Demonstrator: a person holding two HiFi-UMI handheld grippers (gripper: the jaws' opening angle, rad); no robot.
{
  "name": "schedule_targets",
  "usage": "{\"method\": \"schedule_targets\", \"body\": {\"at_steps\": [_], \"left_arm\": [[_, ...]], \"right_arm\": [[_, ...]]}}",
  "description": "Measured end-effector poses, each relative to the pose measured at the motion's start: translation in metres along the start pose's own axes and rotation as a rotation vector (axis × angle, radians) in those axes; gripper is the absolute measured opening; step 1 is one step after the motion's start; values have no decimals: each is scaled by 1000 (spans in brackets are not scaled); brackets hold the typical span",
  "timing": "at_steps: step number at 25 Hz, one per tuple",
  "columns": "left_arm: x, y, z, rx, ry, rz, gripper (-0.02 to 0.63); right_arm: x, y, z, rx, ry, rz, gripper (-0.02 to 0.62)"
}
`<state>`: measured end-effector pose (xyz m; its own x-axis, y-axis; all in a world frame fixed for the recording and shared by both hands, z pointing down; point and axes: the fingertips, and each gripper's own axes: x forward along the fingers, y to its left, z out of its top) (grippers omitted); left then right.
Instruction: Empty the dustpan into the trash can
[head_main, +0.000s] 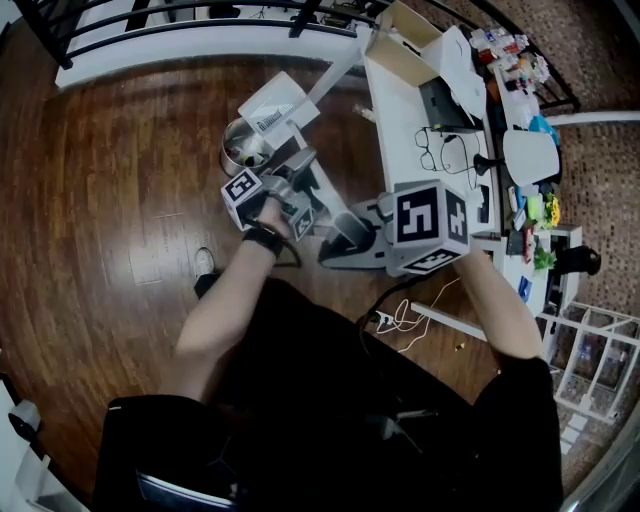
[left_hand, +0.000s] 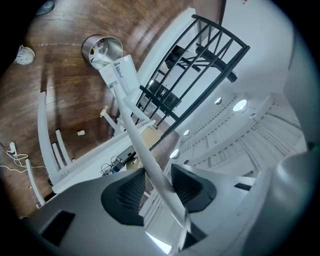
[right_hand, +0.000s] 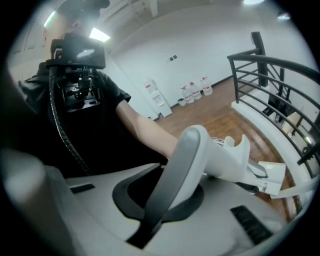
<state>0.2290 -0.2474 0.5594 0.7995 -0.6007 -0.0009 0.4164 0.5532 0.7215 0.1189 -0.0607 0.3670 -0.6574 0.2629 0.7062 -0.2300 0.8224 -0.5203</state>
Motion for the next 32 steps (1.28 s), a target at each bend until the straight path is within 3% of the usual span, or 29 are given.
{"method": "schedule_targets", "body": {"at_steps": [11, 18, 32], "left_arm": [[-9, -2, 3, -66, -29, -42, 155], [-11, -6, 7, -107, -53, -87, 155], [-15, -11, 19, -135, -101, -129, 153]], "right_arm": [[6, 5, -1, -24, 192, 69, 8], [6, 3, -8, -57, 384, 104, 7], [10, -2, -17, -113, 660, 154, 6]]}}
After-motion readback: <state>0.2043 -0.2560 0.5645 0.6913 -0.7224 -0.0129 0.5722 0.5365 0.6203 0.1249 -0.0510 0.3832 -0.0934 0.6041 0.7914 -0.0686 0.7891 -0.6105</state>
